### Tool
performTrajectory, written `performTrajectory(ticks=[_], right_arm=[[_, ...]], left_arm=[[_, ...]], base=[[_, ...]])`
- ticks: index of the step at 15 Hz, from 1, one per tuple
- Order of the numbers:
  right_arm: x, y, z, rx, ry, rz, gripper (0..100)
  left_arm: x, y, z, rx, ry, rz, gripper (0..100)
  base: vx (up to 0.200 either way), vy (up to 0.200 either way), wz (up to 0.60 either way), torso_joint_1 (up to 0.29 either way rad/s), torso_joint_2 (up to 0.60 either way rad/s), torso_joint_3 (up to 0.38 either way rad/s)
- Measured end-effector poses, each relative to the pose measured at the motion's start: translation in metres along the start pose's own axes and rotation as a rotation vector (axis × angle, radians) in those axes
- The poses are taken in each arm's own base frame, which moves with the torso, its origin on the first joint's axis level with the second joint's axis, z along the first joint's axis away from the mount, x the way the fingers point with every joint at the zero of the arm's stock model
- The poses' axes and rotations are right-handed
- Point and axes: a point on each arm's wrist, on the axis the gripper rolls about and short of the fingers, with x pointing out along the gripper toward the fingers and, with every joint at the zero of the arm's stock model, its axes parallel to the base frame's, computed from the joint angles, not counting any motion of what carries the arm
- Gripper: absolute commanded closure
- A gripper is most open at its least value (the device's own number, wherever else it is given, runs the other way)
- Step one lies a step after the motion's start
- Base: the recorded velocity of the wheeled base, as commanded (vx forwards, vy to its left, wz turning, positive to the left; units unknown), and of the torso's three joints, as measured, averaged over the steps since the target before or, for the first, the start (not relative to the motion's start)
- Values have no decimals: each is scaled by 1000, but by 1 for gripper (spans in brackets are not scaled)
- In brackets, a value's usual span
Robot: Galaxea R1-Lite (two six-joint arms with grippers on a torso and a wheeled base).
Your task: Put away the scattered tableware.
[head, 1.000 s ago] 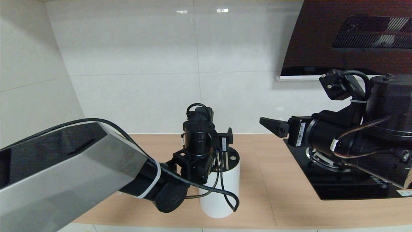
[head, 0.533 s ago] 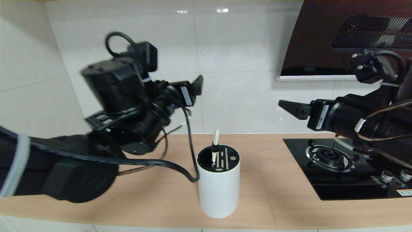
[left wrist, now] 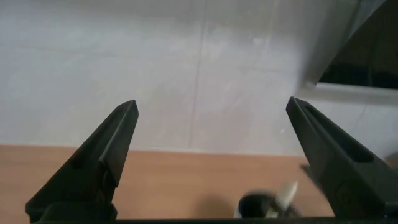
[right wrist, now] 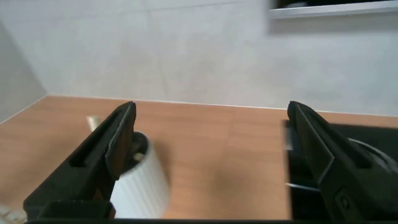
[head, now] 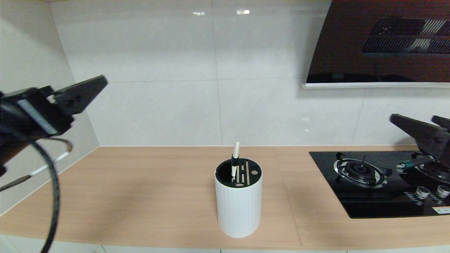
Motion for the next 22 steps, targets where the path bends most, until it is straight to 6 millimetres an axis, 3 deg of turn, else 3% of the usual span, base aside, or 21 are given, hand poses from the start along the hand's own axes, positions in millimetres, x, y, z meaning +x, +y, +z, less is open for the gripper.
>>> performTrajectory(ticks=[5,8,10,12,15,19,22], right_arm=[[-92,-35,-13,-21,-2,-138,0],[-145,-41,-27,-27,-44,-226,0],[-169,-38,-33,-30,-123,-270,0],[-185,-33,-44,-44,-188,-312,0],[-190,-32,-60,-47,-219,-368,0],[-176,-39,-91,-92,-185,-382,0],[-159,-47,-131,-175,-114,-321,0]], left_arm=[[-106,44,-5,17,17,48,0],[-166,62,-25,46,-6,103,0],[-194,66,-41,63,-37,151,0],[-207,66,-57,74,-70,257,0],[-215,65,-81,129,-97,330,0],[-205,72,-122,167,-56,355,0],[-196,76,-157,204,55,248,0]], base=[[0,0,0,0,0,0],[0,0,0,0,0,0],[0,0,0,0,0,0],[0,0,0,0,0,0],[0,0,0,0,0,0],[0,0,0,0,0,0],[0,0,0,0,0,0]])
